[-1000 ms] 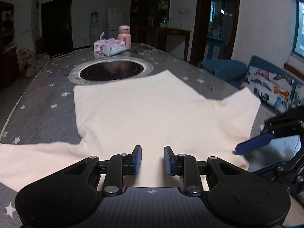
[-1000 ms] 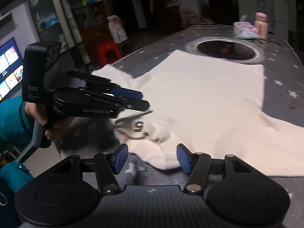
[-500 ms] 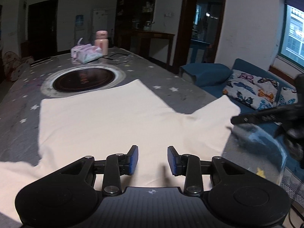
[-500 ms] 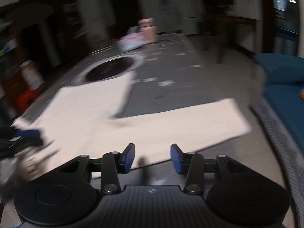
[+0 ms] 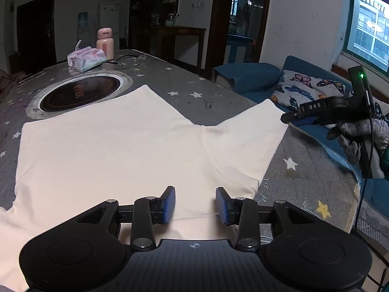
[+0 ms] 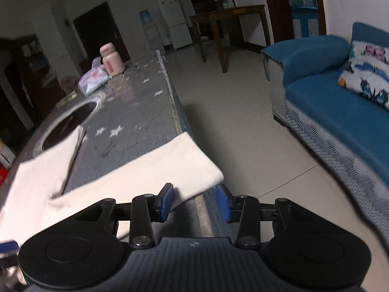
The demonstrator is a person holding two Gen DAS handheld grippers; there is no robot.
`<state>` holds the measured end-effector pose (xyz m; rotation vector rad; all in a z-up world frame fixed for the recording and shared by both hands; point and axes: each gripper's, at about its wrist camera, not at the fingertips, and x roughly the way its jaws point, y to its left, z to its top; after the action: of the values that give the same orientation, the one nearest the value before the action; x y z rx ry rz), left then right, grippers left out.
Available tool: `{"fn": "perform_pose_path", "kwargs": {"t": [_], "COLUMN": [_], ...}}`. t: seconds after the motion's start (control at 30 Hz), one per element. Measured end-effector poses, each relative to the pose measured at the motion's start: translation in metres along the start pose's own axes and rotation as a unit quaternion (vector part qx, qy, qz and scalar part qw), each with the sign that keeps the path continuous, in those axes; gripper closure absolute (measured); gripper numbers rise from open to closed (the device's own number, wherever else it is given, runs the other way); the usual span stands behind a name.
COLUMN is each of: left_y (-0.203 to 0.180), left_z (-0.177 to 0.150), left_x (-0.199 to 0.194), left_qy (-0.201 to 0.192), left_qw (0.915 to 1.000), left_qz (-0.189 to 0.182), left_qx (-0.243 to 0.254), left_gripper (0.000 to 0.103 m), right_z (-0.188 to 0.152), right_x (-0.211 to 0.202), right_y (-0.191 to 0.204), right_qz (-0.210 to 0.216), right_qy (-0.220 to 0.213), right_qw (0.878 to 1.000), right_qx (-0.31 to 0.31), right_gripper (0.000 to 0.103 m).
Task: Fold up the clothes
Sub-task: 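Grasp the sweatshirt side with the right gripper and fold it over the body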
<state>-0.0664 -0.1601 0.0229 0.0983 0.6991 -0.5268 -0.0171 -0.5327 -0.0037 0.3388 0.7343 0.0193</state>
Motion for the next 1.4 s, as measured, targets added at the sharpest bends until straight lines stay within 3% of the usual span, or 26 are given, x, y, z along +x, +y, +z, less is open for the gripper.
{"fn": "perform_pose_path", "kwargs": {"t": [0.17, 0.27, 0.33, 0.37, 0.4, 0.47, 0.63, 0.7, 0.8, 1.17, 1.4], "left_y": [-0.002, -0.005, -0.007, -0.008, -0.009, -0.011, -0.014, -0.014, -0.017, -0.029, -0.025], "left_z": [0.002, 0.003, 0.004, 0.005, 0.005, 0.006, 0.008, 0.009, 0.010, 0.008, 0.011], "left_x": [0.000, 0.001, 0.002, 0.002, 0.002, 0.003, 0.007, 0.008, 0.010, 0.023, 0.017], "left_qy": [0.000, 0.002, 0.002, 0.002, 0.001, 0.002, 0.006, 0.008, 0.009, 0.014, 0.004], "left_qw": [1.0000, 1.0000, 0.9999, 0.9999, 0.9999, 0.9999, 0.9997, 0.9997, 0.9995, 0.9987, 0.9989], "left_qz": [0.003, 0.003, 0.002, 0.002, 0.001, 0.001, 0.004, 0.004, 0.006, -0.007, -0.013], "left_qx": [0.004, 0.009, 0.010, 0.011, 0.012, 0.016, 0.021, 0.021, 0.029, 0.048, 0.044], "left_gripper": [0.061, 0.061, 0.061, 0.061, 0.061, 0.060, 0.059, 0.059, 0.059, 0.059, 0.055], "right_z": [0.000, -0.002, -0.002, -0.003, -0.004, -0.005, -0.005, -0.004, -0.001, 0.032, 0.033], "right_x": [0.008, 0.009, 0.007, 0.007, 0.008, 0.008, 0.009, 0.007, 0.002, -0.036, -0.030], "right_y": [-0.025, -0.036, -0.041, -0.043, -0.046, -0.052, -0.054, -0.052, -0.047, -0.019, -0.013], "right_qz": [0.046, 0.066, 0.076, 0.075, 0.073, 0.073, 0.090, 0.090, 0.082, 0.093, 0.072], "right_qy": [0.000, -0.006, -0.009, -0.007, -0.005, -0.005, -0.007, -0.015, -0.031, -0.097, -0.080], "right_qw": [0.997, 0.994, 0.993, 0.992, 0.991, 0.990, 0.990, 0.990, 0.991, 0.989, 0.992], "right_qx": [0.064, 0.085, 0.094, 0.099, 0.108, 0.119, 0.112, 0.109, 0.100, 0.063, 0.060], "right_gripper": [0.064, 0.074, 0.074, 0.072, 0.063, 0.063, 0.070, 0.086, 0.096, 0.099, 0.099]}}
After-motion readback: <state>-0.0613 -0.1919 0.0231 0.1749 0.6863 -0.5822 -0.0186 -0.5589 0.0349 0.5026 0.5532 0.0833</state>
